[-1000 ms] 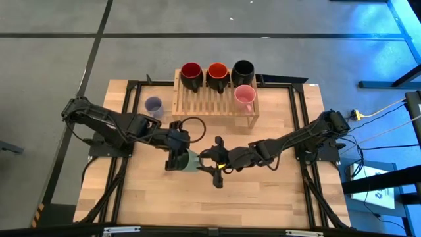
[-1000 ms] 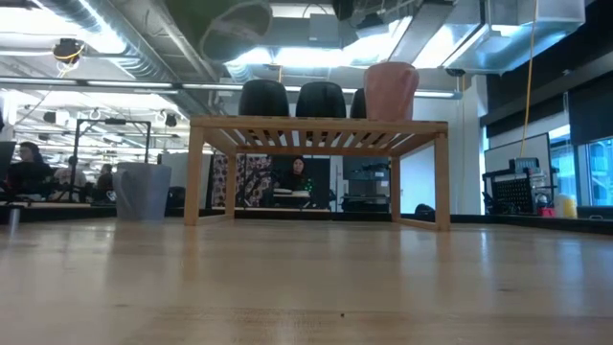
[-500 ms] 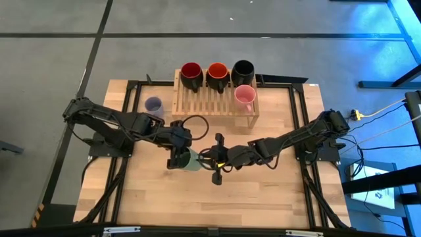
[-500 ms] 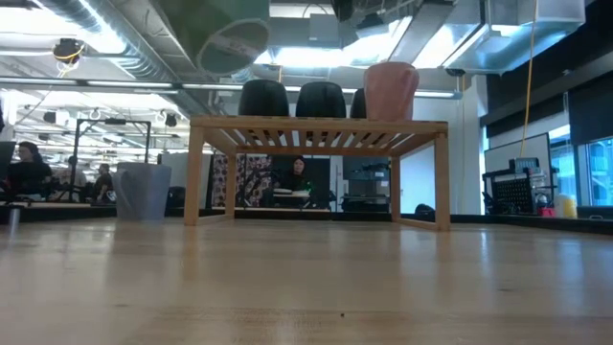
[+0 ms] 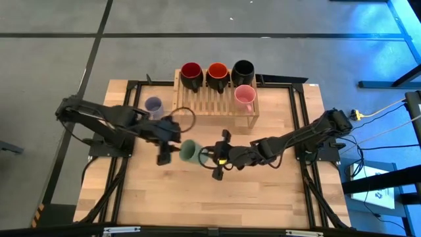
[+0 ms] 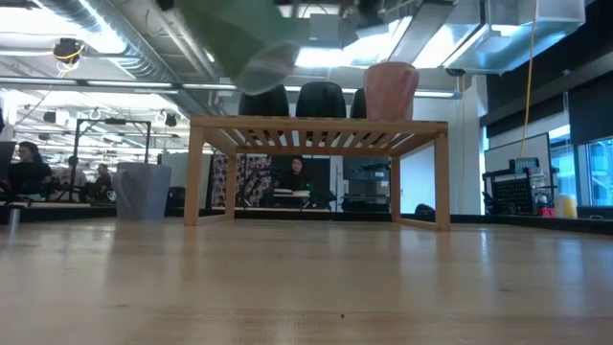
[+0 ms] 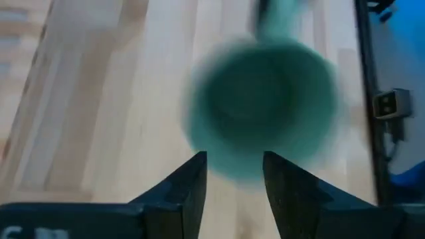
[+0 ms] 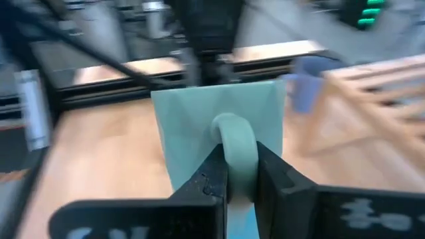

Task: Place coffee mugs
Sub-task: Put the green mug on the shelf

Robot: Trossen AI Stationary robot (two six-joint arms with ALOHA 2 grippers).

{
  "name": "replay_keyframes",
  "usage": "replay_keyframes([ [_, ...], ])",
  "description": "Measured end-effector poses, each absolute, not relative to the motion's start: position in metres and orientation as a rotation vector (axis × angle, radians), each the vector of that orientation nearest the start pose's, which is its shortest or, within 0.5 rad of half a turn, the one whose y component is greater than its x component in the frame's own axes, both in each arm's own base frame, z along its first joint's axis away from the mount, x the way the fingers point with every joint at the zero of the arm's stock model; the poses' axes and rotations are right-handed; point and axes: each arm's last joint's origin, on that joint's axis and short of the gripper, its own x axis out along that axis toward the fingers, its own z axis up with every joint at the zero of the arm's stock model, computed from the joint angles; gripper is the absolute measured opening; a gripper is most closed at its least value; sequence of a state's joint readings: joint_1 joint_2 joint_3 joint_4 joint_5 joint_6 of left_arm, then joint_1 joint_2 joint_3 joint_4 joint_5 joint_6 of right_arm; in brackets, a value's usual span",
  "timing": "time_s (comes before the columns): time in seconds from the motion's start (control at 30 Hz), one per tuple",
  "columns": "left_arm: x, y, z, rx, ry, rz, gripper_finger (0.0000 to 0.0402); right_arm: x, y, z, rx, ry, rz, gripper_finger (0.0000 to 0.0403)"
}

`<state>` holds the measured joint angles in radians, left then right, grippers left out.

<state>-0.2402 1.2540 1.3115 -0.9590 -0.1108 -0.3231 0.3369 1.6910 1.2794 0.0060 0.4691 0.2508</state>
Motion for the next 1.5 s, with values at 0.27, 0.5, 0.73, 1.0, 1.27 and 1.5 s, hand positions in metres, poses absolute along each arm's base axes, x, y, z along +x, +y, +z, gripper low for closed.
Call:
replay_keyframes([
  [0.27, 0.169, -0.039, 0.382, -0.138, 0.819, 0.116, 0.0145, 0.344, 0.123, 0.319, 0.057, 0.378, -0.53, 0.002],
  [0.5, 0.135, -0.033, 0.398, -0.143, 0.694, 0.111, 0.0146, 0.335, 0.117, 0.331, 0.082, 0.176, -0.907, 0.002],
  [0.73, 0.126, -0.03, 0.403, -0.123, 0.651, 0.087, 0.0146, 0.352, 0.092, 0.318, 0.096, 0.045, -1.131, 0.002],
  [1.0, 0.126, -0.03, 0.403, -0.074, 0.656, 0.065, 0.0147, 0.381, 0.078, 0.281, 0.1, -0.018, -1.25, 0.002],
  [1.27, 0.126, -0.031, 0.403, -0.029, 0.658, 0.036, 0.0147, 0.399, 0.059, 0.25, 0.15, -0.062, -1.313, 0.002],
  [1.5, 0.126, -0.032, 0.403, 0.003, 0.668, -0.033, 0.0147, 0.403, 0.05, 0.242, 0.128, -0.053, -1.344, 0.002],
])
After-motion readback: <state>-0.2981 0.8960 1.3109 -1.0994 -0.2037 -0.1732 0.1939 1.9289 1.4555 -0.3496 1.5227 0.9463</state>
